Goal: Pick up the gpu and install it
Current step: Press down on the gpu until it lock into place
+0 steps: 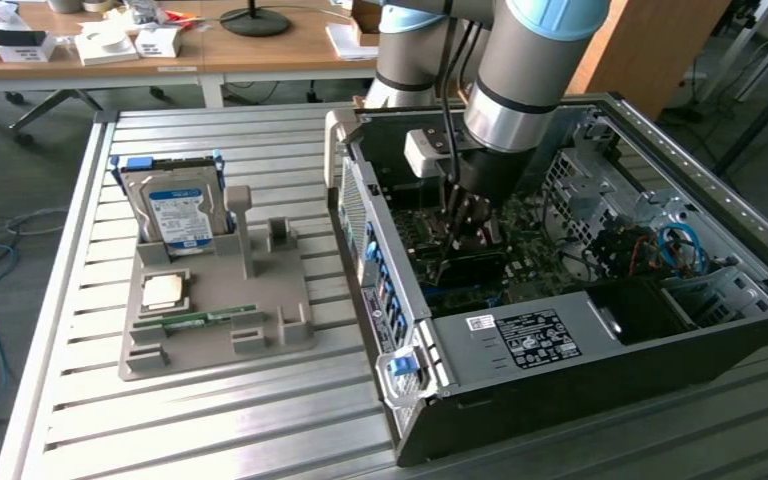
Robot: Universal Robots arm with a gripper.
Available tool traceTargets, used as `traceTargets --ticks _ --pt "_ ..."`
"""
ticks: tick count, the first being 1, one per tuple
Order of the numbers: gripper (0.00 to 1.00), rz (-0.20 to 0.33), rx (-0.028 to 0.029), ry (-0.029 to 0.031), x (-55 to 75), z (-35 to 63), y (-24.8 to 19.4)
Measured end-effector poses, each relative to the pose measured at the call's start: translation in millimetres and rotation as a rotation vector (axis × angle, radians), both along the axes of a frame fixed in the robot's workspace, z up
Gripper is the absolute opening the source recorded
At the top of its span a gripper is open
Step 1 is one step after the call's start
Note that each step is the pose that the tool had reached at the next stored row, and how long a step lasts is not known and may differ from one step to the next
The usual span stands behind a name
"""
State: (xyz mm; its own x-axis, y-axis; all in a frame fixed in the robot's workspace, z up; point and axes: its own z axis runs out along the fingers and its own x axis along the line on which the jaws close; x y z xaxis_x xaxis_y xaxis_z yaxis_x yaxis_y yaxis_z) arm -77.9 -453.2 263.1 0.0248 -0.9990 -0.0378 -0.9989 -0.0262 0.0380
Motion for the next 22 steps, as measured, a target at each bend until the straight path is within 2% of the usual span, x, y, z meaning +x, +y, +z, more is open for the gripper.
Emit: traceTargets --ticks 22 --pt "0.11 0.0 -0.0003 0.0002 0.0 15.2 -0.1"
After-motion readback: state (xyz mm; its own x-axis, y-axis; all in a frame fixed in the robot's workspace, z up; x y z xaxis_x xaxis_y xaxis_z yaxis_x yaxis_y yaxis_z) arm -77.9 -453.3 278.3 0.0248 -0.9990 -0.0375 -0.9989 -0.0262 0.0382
